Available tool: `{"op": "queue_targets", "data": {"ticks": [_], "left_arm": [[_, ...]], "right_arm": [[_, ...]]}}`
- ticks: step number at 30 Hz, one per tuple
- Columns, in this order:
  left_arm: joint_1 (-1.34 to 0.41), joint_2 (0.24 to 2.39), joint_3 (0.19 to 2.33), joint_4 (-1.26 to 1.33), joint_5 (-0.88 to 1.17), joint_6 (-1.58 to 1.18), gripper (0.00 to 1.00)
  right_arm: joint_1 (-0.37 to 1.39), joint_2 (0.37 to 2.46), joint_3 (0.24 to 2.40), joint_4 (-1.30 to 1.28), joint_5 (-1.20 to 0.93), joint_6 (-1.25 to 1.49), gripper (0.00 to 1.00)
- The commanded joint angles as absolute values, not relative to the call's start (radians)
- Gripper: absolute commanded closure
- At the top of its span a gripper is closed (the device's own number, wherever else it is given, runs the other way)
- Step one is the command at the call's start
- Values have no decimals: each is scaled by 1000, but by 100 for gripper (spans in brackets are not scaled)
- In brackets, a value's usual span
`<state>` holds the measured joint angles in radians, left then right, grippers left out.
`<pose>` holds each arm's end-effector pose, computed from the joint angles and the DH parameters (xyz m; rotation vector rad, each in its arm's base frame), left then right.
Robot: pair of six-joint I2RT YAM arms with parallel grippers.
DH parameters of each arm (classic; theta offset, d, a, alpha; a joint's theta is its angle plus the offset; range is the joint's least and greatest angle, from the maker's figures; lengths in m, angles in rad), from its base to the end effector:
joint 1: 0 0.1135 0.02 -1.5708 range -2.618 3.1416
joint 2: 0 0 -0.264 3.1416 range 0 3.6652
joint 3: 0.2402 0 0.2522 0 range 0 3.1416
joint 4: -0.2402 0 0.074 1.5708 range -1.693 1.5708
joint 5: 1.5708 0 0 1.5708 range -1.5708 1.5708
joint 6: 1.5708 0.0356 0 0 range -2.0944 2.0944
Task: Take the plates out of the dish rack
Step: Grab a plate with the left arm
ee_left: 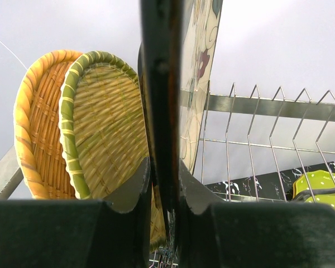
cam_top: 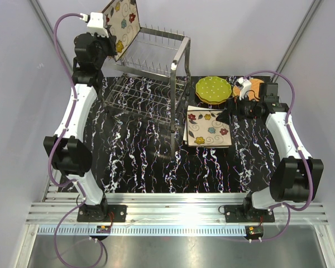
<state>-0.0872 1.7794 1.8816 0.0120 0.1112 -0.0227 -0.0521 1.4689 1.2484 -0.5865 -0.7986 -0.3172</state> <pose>0.4190 -0.0406 0.4689 0.1378 1.4530 -0.1707 0.3146 0.0091 0.3097 -0.6480 2.0918 0.7364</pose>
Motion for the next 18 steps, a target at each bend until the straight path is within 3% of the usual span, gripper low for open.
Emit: {"op": "queue_targets", "data": {"ticks": [1, 18], "left_arm": [[-75, 1683, 1971, 327, 52, 28, 100], [-80, 1684, 2042, 330, 41, 23, 100]], "right_arm": [[-43, 1434, 1252, -543, -818, -310, 0], [-44, 1430, 1247, -543, -816, -307, 0]]}}
